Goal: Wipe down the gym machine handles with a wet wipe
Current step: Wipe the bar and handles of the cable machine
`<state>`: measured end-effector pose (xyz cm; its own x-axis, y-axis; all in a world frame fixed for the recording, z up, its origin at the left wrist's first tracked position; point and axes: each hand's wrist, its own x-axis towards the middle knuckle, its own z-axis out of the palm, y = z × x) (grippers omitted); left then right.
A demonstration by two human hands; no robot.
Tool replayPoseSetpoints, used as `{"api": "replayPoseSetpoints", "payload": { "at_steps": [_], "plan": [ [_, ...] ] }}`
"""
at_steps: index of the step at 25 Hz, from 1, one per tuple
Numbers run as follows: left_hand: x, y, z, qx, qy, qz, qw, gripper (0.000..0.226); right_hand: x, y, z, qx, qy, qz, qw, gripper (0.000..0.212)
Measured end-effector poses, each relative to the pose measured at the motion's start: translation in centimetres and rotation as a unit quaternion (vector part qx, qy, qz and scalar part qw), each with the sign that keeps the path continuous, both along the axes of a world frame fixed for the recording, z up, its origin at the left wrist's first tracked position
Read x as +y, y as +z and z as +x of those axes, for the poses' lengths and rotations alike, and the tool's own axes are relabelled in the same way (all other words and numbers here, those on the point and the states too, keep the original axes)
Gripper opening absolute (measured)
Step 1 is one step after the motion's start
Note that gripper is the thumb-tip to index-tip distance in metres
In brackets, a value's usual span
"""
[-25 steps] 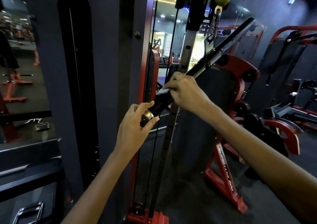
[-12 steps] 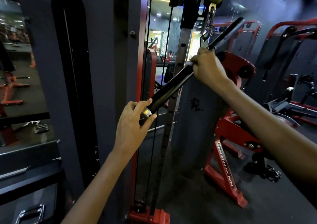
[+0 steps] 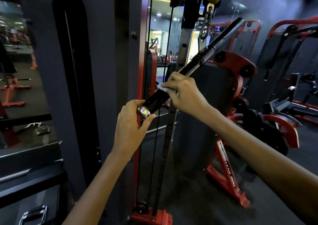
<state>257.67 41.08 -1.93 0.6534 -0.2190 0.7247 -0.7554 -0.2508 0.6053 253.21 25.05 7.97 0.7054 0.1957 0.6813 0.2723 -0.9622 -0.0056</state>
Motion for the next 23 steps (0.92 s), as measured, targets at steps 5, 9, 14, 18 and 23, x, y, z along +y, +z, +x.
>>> {"api": "replayPoseSetpoints", "payload": {
  "at_steps": [5,9,14,18,23],
  "plan": [
    [0.3,0.4,0.4,-0.004,-0.003,0.001,1.000,0.038,-2.8,1.0,0.2,-0.078,-0.039,0.055,0.995,0.017],
    [0.4,0.4,0.8,0.000,-0.010,-0.002,1.000,0.036,0.6,-2.0,0.0,-0.039,0.015,0.059,0.997,0.014],
    [0.7,0.6,1.2,0.004,-0.005,0.005,1.000,0.038,0.1,-1.8,0.0,-0.035,0.030,0.034,0.998,0.019],
    [0.7,0.7,1.2,0.036,-0.009,-0.008,0.999,0.041,0.3,-0.8,0.3,-0.061,-0.038,0.055,0.996,0.020],
    [0.8,0.8,1.1,0.043,-0.030,-0.016,0.999,0.052,5.8,-3.0,-0.6,0.060,0.072,-0.025,0.995,0.026]
  ]
}}
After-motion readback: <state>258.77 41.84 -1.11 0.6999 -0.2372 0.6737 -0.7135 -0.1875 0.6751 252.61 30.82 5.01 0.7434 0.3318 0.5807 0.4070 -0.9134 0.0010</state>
